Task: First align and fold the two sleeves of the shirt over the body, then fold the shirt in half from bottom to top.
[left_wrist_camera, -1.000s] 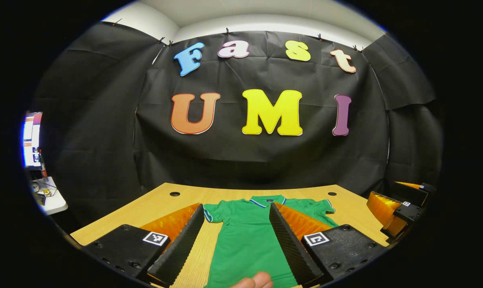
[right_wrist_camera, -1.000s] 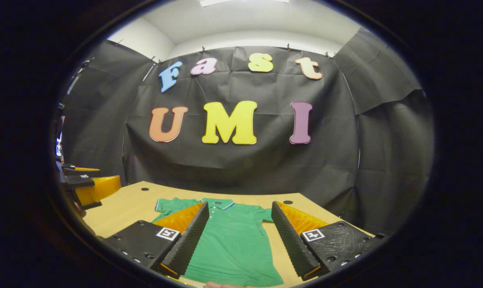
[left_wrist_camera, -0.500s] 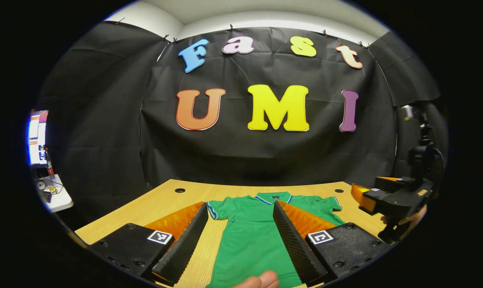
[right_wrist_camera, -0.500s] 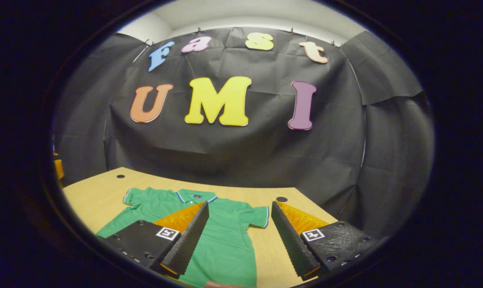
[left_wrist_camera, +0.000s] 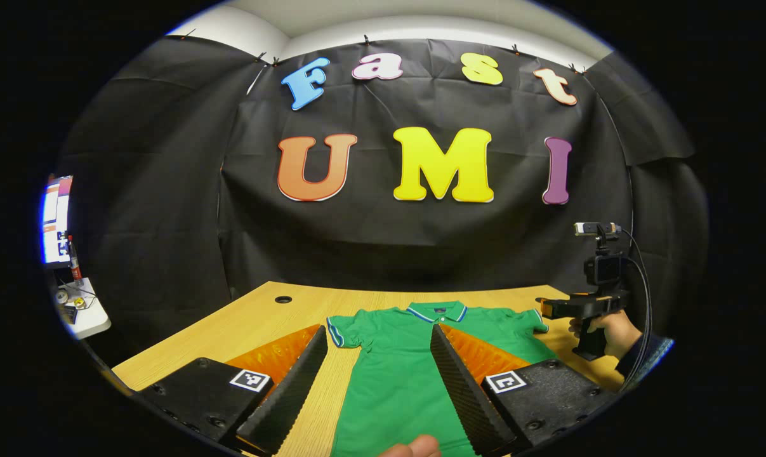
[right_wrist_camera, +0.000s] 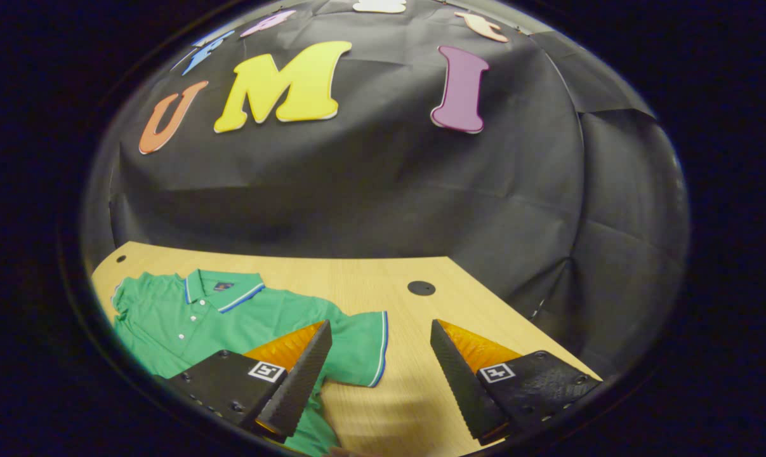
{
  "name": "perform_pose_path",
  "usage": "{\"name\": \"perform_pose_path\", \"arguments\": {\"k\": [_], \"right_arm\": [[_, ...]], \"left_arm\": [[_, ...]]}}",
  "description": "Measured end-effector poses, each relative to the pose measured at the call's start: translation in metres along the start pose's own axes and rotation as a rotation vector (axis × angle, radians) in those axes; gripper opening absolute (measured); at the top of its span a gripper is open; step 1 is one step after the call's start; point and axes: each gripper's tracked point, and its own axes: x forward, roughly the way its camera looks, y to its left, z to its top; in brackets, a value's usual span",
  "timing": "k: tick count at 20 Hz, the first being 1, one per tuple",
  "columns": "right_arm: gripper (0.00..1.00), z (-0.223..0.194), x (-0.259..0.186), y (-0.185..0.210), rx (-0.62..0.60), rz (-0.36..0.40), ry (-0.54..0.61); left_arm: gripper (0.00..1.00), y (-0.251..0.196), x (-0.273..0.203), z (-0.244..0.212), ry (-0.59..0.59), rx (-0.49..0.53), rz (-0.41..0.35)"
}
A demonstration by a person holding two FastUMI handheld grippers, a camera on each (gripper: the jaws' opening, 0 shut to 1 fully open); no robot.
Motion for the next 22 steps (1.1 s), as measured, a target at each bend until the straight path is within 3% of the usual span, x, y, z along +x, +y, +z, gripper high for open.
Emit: {"name": "perform_pose_path", "arguments": {"k": [5,9,10,11,12,14,15,16,17,19,20,21,22], "right_arm": [[0.95,-0.031,0.049,-0.004,-0.027,-0.024,0.159],[0.90,-0.042,0.065,-0.008,-0.063,-0.042,0.206],[0.87,-0.037,0.064,-0.007,-0.020,-0.029,0.202],[0.92,-0.040,0.070,-0.007,0.029,-0.028,0.230],[0.80,-0.041,0.069,-0.007,0.085,-0.013,0.245],[0.66,-0.041,0.071,-0.008,0.143,0.006,0.264],[0.72,-0.043,0.073,-0.008,0.140,0.009,0.259],[0.56,-0.043,0.073,-0.004,0.143,0.029,0.264],[0.47,-0.044,0.075,0.000,0.138,0.038,0.266],[0.11,-0.042,0.076,0.004,0.115,0.056,0.259],[0.10,-0.042,0.077,0.004,0.109,0.050,0.255],[0.01,-0.040,0.077,0.005,0.104,0.046,0.260],[0.01,-0.038,0.074,0.007,0.102,0.049,0.260]], "left_arm": [[1.00,-0.002,0.003,-0.004,0.013,0.002,-0.005],[1.00,0.000,0.008,-0.011,0.030,0.003,0.003],[1.00,-0.001,0.010,-0.012,0.037,0.004,0.007],[1.00,0.000,0.012,-0.014,0.046,0.004,0.013],[1.00,-0.001,0.013,-0.018,0.055,0.001,0.016],[1.00,-0.005,0.016,-0.023,0.072,-0.008,0.011],[1.00,-0.007,0.017,-0.024,0.079,-0.008,0.009],[1.00,-0.007,0.016,-0.025,0.081,-0.004,0.009],[1.00,-0.007,0.016,-0.026,0.085,0.002,0.012],[1.00,-0.009,0.013,-0.024,0.080,0.014,0.015],[1.00,-0.011,0.011,-0.021,0.070,0.019,0.010],[1.00,-0.013,0.010,-0.020,0.065,0.025,0.006],[1.00,-0.014,0.010,-0.020,0.063,0.030,0.003]]}}
